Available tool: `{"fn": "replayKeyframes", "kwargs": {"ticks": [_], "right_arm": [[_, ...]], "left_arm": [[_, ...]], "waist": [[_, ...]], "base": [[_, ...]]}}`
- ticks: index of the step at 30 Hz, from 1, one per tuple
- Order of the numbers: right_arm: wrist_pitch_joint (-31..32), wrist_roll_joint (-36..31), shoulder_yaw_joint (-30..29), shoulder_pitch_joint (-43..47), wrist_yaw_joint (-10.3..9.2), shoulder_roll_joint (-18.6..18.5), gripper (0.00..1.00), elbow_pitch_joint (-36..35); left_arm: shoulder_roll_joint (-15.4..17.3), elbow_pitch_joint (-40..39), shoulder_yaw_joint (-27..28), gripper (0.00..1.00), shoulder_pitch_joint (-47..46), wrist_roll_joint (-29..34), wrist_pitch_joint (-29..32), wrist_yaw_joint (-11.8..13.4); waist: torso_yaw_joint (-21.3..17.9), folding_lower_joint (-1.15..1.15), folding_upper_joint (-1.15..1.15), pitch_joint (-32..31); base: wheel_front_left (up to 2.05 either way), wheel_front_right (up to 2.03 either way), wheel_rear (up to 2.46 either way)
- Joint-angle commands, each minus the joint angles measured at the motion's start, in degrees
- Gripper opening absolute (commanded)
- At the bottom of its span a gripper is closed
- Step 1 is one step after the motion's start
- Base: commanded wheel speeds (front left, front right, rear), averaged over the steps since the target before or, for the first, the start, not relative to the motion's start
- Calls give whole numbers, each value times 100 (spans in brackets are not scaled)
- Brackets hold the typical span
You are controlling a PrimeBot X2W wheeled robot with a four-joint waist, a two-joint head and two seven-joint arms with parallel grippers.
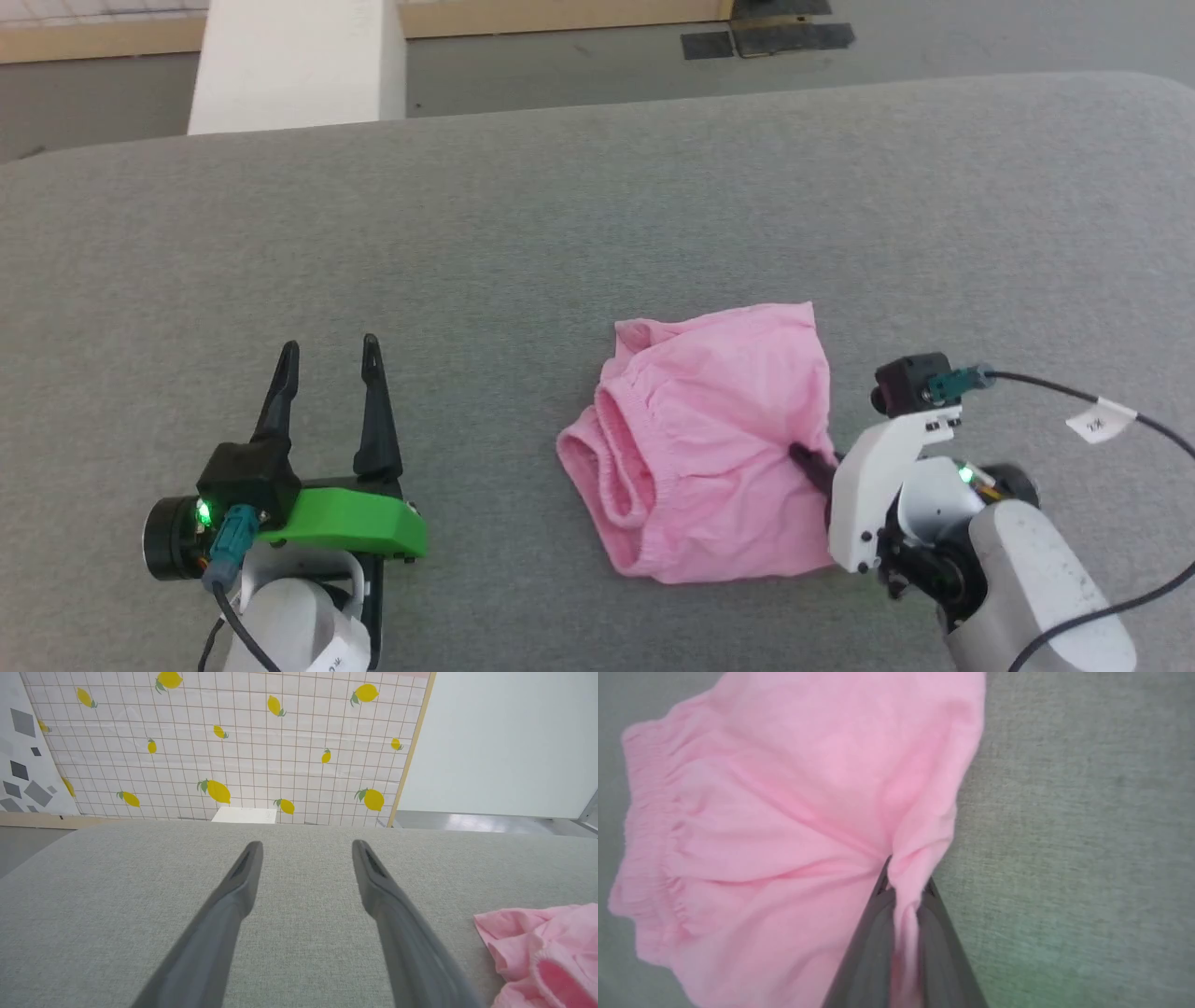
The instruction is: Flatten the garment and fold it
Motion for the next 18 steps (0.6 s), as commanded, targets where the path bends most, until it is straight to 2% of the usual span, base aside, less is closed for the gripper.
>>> {"fn": "replayKeyframes", "kwargs": {"ticks": [1,6,10,18], "right_arm": [[28,-178,87,-123,-11,-191,0,-56],[-12,-821,570,-524,-11,-940,0,-171],[-189,-1285,739,-974,-11,-1560,0,-20],[-967,-1998,301,-1833,-11,-2197,0,953]], "left_arm": [[-3,-27,22,100,-30,95,-27,-28],[45,-104,22,100,-106,169,-27,-58],[81,-187,-85,100,-314,289,-27,-92],[182,-362,-306,100,-876,537,21,-114]], "waist": [[-161,0,0,42],[-589,0,0,200],[-1013,0,0,464],[-1701,0,0,1139]], "base": [[0,0,0],[0,0,0],[0,0,0],[0,0,0]]}}
